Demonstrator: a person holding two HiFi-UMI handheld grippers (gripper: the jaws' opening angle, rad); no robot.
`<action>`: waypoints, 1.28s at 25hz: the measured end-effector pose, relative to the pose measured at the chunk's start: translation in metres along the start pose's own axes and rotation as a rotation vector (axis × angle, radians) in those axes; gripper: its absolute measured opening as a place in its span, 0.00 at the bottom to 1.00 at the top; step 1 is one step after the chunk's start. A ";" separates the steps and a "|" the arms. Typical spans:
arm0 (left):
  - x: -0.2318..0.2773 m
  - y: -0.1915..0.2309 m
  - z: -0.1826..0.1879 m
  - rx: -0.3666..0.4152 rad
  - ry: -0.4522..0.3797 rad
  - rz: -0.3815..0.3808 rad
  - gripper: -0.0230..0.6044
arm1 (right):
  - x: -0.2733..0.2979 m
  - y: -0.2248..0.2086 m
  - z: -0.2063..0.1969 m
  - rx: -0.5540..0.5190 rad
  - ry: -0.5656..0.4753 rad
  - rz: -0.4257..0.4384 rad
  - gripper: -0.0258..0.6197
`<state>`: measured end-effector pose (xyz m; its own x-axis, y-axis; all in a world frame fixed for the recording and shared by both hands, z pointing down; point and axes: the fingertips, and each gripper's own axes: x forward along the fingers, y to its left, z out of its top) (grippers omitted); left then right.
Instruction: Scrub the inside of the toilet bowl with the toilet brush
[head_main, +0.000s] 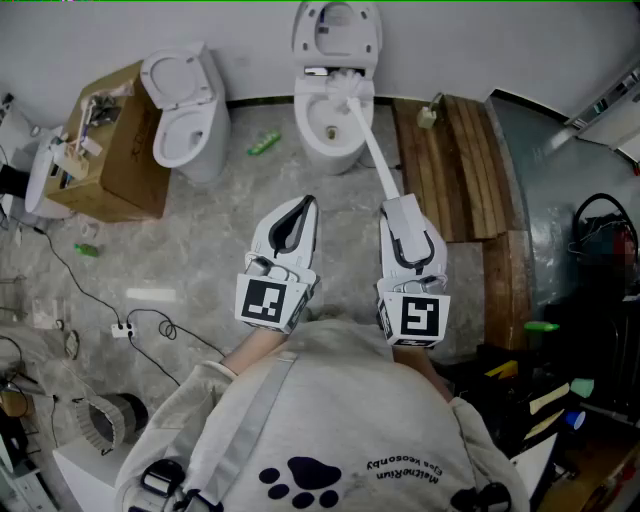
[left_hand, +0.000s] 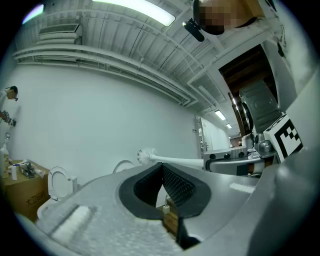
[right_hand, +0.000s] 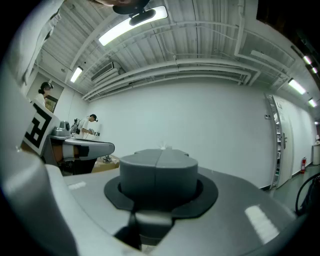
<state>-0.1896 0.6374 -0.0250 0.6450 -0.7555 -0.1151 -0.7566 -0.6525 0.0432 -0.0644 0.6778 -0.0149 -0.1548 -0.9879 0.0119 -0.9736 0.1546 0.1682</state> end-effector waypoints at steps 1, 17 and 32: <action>-0.001 -0.002 -0.003 0.001 0.000 0.000 0.03 | -0.001 -0.001 0.000 -0.003 -0.002 0.002 0.26; 0.002 -0.024 -0.022 0.008 0.013 0.011 0.03 | -0.020 -0.036 -0.017 0.062 -0.004 -0.011 0.27; 0.117 0.031 -0.054 -0.018 0.020 -0.042 0.03 | 0.084 -0.069 -0.042 0.043 0.043 -0.013 0.27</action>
<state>-0.1320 0.5260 0.0162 0.6780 -0.7286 -0.0977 -0.7271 -0.6842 0.0568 -0.0028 0.5831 0.0162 -0.1360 -0.9893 0.0522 -0.9818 0.1417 0.1264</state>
